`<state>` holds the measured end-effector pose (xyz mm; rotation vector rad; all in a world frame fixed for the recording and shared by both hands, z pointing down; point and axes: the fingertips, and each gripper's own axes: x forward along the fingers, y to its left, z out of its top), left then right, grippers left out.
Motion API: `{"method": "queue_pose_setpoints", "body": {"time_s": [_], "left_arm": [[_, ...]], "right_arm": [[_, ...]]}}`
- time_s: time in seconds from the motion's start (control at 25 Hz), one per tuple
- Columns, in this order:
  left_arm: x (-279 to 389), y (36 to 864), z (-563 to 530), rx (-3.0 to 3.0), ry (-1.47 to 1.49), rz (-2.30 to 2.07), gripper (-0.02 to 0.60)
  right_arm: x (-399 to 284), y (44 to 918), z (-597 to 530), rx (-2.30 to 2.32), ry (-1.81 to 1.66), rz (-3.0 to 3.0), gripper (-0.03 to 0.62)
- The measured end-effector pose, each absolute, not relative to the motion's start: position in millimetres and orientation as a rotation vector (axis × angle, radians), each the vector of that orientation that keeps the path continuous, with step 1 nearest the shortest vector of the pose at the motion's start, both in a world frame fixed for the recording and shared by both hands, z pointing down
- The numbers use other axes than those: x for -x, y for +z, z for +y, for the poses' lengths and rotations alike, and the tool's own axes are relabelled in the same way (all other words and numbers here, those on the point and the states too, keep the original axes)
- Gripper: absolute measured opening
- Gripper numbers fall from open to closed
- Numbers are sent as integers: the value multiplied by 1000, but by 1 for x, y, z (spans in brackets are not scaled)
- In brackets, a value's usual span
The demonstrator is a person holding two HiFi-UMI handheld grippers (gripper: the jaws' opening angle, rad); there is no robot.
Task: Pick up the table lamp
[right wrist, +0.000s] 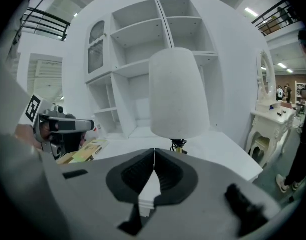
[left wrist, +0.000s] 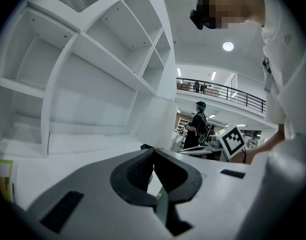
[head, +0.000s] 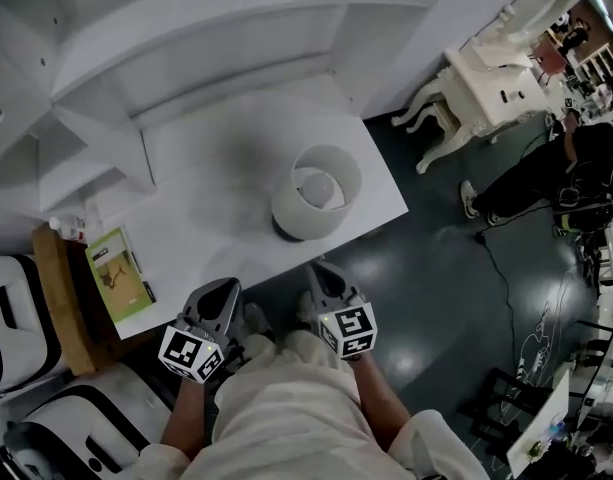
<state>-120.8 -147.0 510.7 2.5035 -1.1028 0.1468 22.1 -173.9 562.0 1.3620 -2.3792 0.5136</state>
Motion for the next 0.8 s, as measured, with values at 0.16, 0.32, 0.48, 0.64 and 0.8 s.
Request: {"method": "queue_pose_setpoints", "body": {"time_s": [0.16,0.32,0.48,0.64,0.8], "left_arm": [[112,517,-144,-2488,144,-1106,9],[105,524,-142,-2486,139,-1105,9],[105,532,-141,-2471,139,-1114,9],[107,541,-143,-2455,154,-1128,9],[104,547,-144,-2437,145,-1141,9]], "right_arm": [[-30,575,-179,-1337,515,-2388,12],[-32,592,-186,-1310,496,-2378,12],[-27,606,-189,-1294,525,-2396,14],[-21,616,-196,-1305,513,-2415,33],[-19,622,-200,-1285,500,-2426,123]]}}
